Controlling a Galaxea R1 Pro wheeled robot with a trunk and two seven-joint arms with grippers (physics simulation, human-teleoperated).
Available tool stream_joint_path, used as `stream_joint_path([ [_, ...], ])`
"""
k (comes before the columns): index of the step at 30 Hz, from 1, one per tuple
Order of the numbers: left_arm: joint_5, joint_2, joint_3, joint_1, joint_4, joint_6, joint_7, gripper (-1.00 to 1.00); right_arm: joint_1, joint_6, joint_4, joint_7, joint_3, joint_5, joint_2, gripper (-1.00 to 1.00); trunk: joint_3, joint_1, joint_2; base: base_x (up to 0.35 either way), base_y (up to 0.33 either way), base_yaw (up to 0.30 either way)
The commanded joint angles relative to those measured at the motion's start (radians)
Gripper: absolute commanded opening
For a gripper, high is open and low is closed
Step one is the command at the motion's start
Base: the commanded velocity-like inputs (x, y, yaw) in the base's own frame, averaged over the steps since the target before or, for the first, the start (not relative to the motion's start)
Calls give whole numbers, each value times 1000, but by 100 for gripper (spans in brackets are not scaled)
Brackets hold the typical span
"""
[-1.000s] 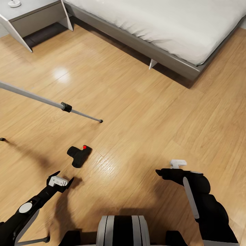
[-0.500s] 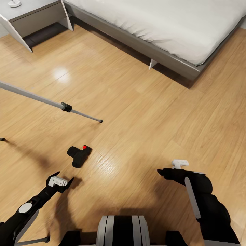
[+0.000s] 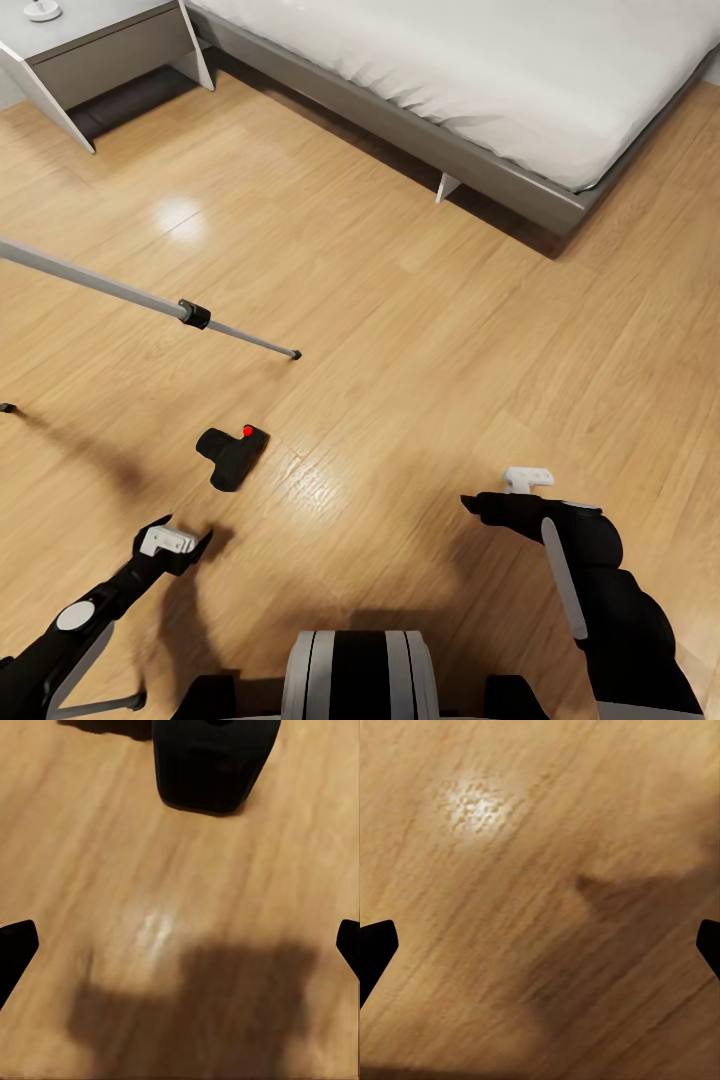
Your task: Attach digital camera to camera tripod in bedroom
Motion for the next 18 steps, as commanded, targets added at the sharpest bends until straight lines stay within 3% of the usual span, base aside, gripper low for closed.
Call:
stream_joint_path([
  [1, 10, -3, -5, -4, 10, -2, -2, 100, 0, 4, -1, 4, -1, 1, 0, 100, 0, 0, 0, 0, 0, 0],
  [7, 10, -19, -5, -27, 49, -2, -1, 100, 0, 4, -1, 4, -1, 1, -1, 100, 0, 0, 0, 0, 0, 0],
  [18, 9, -23, -5, -46, 61, -2, 1, 100, 0, 4, -1, 4, -1, 1, 0, 100, 0, 0, 0, 0, 0, 0],
])
